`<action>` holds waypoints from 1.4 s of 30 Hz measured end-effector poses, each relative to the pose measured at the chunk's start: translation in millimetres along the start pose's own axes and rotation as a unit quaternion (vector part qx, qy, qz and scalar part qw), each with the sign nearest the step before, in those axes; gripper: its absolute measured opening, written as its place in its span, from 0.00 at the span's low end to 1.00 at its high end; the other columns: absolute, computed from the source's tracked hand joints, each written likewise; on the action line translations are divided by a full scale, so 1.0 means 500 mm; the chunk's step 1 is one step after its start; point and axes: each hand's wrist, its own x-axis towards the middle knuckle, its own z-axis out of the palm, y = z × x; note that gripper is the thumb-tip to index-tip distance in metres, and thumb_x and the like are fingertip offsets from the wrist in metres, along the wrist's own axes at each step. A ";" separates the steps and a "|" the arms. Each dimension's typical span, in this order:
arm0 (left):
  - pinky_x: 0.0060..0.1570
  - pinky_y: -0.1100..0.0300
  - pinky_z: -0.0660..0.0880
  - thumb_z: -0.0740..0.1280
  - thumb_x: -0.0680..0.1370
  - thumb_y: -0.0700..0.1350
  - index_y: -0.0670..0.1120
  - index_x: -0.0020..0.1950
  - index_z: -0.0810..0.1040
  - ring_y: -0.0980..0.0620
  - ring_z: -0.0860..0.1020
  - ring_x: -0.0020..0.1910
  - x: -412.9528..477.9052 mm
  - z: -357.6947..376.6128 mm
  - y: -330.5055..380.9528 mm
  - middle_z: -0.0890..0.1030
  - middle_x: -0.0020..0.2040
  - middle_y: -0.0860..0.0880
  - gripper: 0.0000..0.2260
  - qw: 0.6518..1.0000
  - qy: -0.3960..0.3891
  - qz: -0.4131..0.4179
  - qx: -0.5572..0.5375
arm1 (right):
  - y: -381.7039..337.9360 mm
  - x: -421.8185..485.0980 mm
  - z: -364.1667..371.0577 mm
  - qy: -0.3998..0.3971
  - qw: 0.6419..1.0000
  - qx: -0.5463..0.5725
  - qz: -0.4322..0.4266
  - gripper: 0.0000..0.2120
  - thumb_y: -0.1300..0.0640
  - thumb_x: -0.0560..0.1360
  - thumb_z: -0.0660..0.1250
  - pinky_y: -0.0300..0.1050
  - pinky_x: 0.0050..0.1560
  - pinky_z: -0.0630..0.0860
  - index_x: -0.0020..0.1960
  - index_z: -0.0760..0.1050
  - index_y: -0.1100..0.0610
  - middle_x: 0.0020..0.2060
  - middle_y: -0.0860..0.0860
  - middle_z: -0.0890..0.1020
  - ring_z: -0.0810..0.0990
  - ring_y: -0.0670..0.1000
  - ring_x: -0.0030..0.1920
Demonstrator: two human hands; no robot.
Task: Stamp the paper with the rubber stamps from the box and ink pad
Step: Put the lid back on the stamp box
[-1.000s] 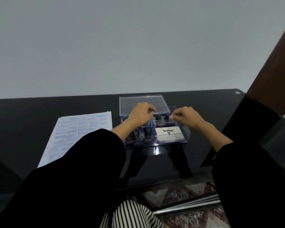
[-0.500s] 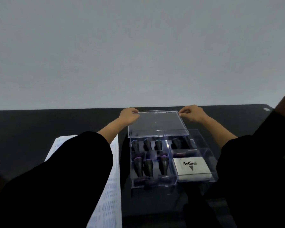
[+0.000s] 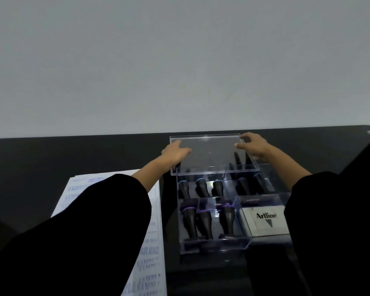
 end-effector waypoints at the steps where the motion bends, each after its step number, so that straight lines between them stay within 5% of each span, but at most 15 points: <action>1: 0.72 0.53 0.57 0.60 0.79 0.47 0.45 0.76 0.57 0.43 0.58 0.75 -0.004 -0.004 0.001 0.58 0.76 0.44 0.26 1.000 0.015 0.009 -0.012 | -0.002 -0.003 -0.005 0.007 0.999 0.040 -0.003 0.23 0.56 0.77 0.64 0.51 0.63 0.69 0.70 0.66 0.58 0.70 0.57 0.67 0.68 0.58 0.68; 7: 0.71 0.56 0.59 0.59 0.80 0.43 0.43 0.74 0.61 0.45 0.62 0.73 -0.035 -0.048 0.044 0.62 0.75 0.44 0.23 0.993 0.087 0.044 -0.059 | -0.029 -0.032 -0.053 0.027 0.995 0.098 -0.017 0.23 0.59 0.77 0.63 0.48 0.58 0.69 0.71 0.64 0.57 0.70 0.56 0.67 0.68 0.57 0.68; 12: 0.70 0.56 0.60 0.58 0.80 0.41 0.42 0.73 0.62 0.44 0.62 0.72 -0.097 -0.062 0.101 0.63 0.74 0.43 0.21 0.990 0.106 0.062 -0.069 | -0.051 -0.091 -0.101 0.076 0.991 0.111 -0.021 0.21 0.61 0.78 0.61 0.51 0.65 0.67 0.71 0.65 0.58 0.71 0.57 0.65 0.67 0.58 0.68; 17: 0.70 0.56 0.60 0.58 0.80 0.40 0.41 0.74 0.62 0.44 0.62 0.73 -0.192 -0.064 0.128 0.63 0.74 0.43 0.22 0.990 0.099 0.063 -0.078 | -0.048 -0.182 -0.144 0.091 0.988 0.125 -0.015 0.20 0.63 0.78 0.60 0.40 0.42 0.69 0.70 0.67 0.58 0.68 0.59 0.68 0.73 0.54 0.51; 20: 0.69 0.57 0.61 0.57 0.80 0.41 0.41 0.73 0.62 0.45 0.63 0.72 -0.256 -0.056 0.135 0.64 0.74 0.44 0.21 0.992 0.089 0.055 -0.075 | -0.038 -0.246 -0.154 0.085 0.987 0.133 -0.004 0.21 0.64 0.78 0.60 0.46 0.53 0.70 0.70 0.66 0.58 0.69 0.58 0.68 0.70 0.58 0.64; 24: 0.43 0.61 0.67 0.57 0.79 0.40 0.43 0.59 0.74 0.50 0.68 0.52 -0.323 -0.032 0.124 0.71 0.59 0.44 0.11 0.995 0.068 0.042 -0.065 | -0.012 -0.321 -0.142 0.072 0.988 0.137 0.008 0.22 0.65 0.76 0.62 0.41 0.44 0.70 0.69 0.68 0.58 0.66 0.59 0.71 0.71 0.52 0.56; 26: 0.37 0.63 0.65 0.57 0.79 0.40 0.43 0.59 0.73 0.51 0.68 0.46 -0.348 -0.019 0.111 0.69 0.54 0.47 0.10 0.996 0.063 0.036 -0.053 | 0.001 -0.352 -0.132 0.062 0.987 0.148 0.018 0.22 0.65 0.76 0.62 0.44 0.50 0.74 0.69 0.68 0.57 0.66 0.59 0.72 0.73 0.55 0.60; 29: 0.44 0.62 0.66 0.57 0.79 0.39 0.45 0.56 0.71 0.50 0.70 0.47 -0.371 0.003 0.089 0.69 0.52 0.48 0.08 0.997 0.057 0.030 -0.044 | 0.014 -0.392 -0.122 0.047 0.987 0.149 0.029 0.22 0.65 0.76 0.62 0.55 0.64 0.71 0.69 0.68 0.58 0.66 0.58 0.72 0.72 0.59 0.64; 32: 0.36 0.63 0.65 0.57 0.78 0.39 0.44 0.53 0.70 0.50 0.71 0.45 -0.391 0.014 0.078 0.71 0.52 0.46 0.05 0.998 0.049 0.016 -0.034 | 0.022 -0.414 -0.114 0.038 0.988 0.147 0.032 0.22 0.66 0.76 0.62 0.56 0.64 0.71 0.69 0.68 0.58 0.66 0.58 0.71 0.72 0.58 0.64; 37: 0.32 0.65 0.64 0.57 0.79 0.41 0.38 0.66 0.70 0.49 0.71 0.46 -0.398 0.024 0.067 0.75 0.59 0.40 0.17 0.999 0.041 0.008 -0.022 | 0.030 -0.423 -0.102 0.045 0.989 0.137 0.035 0.22 0.65 0.76 0.62 0.56 0.64 0.71 0.69 0.68 0.58 0.66 0.58 0.72 0.71 0.58 0.65; 42: 0.48 0.57 0.68 0.57 0.79 0.40 0.36 0.63 0.71 0.47 0.72 0.49 -0.387 0.039 0.055 0.73 0.50 0.43 0.15 0.999 0.038 0.007 -0.014 | 0.033 -0.415 -0.096 0.048 0.990 0.129 0.030 0.21 0.65 0.76 0.62 0.57 0.63 0.72 0.69 0.68 0.58 0.66 0.59 0.72 0.72 0.59 0.64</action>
